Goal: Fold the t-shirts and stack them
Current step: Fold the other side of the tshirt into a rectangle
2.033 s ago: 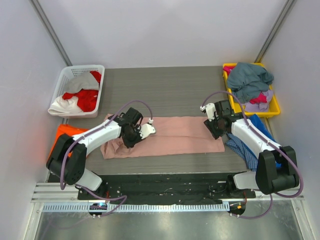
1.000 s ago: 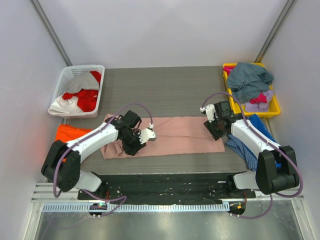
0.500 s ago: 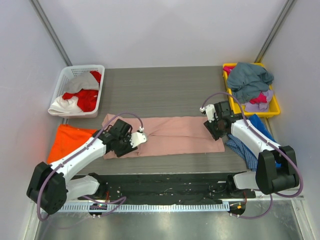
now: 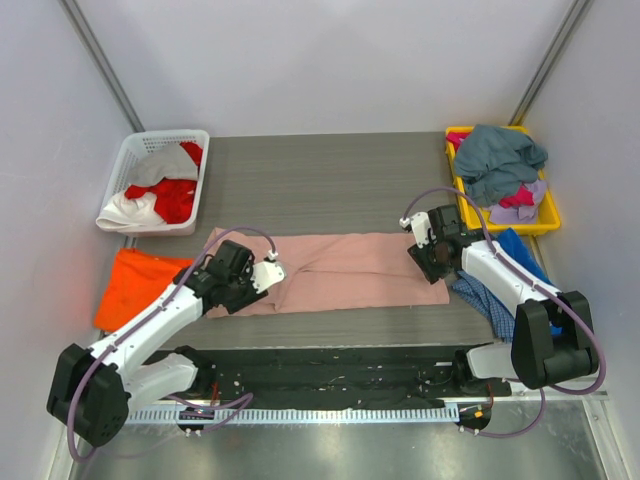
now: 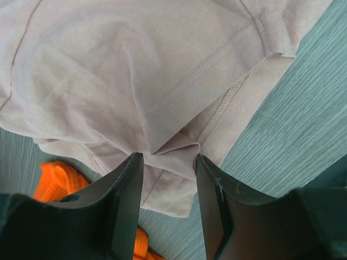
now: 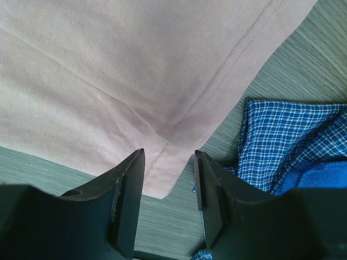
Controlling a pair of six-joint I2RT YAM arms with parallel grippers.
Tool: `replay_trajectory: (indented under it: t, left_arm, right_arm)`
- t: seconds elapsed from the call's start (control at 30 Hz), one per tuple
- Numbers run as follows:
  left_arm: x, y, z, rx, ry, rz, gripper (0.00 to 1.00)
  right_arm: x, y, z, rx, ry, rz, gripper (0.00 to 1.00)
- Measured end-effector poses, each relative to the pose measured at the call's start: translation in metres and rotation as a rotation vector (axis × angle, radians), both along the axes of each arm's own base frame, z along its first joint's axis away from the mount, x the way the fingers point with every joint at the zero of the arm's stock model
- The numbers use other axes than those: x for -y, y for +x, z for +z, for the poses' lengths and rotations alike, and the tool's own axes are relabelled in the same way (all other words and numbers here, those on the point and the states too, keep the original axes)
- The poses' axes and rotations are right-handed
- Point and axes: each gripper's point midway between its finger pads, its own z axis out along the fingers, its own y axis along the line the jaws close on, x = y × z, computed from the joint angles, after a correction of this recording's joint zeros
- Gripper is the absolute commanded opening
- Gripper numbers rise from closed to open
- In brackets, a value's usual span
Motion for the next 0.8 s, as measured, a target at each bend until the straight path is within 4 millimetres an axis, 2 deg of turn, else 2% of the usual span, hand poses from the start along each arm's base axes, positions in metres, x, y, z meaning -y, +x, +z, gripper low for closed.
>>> replay_trajectory:
  t: [0.13,0.27,0.33,0.37,0.47,0.53,0.67,0.8]
  left_arm:
    - [0.0,0.0,0.0,0.002,-0.001,-0.001,0.47]
    - [-0.004,-0.007,-0.008,-0.019,0.011,0.0,0.43]
    - [-0.006,-0.011,-0.014,-0.033,0.018,0.0,0.38]
    - [-0.007,-0.013,-0.016,-0.038,0.021,0.0,0.32]
    - [-0.01,-0.017,-0.021,-0.052,0.03,0.0,0.21]
    - [-0.011,-0.018,-0.023,-0.055,0.033,-0.001,0.17]
    - [-0.01,-0.018,-0.021,-0.048,0.029,-0.001,0.0]
    - [-0.011,-0.017,-0.019,-0.033,0.026,0.002,0.0]
  right_arm:
    - [0.0,0.0,0.0,0.0,0.0,0.0,0.49]
    - [0.0,0.0,0.002,0.007,0.001,0.0,0.49]
    - [0.0,0.0,0.003,0.013,0.003,0.0,0.49]
    - [0.0,0.0,0.004,0.016,0.003,0.0,0.49]
    - [0.0,0.0,0.005,0.022,0.005,0.0,0.49]
    - [0.0,0.0,0.005,0.022,0.005,0.0,0.49]
    - [0.0,0.0,0.005,0.022,0.005,0.0,0.49]
    - [0.0,0.0,0.005,0.021,0.005,-0.001,0.49]
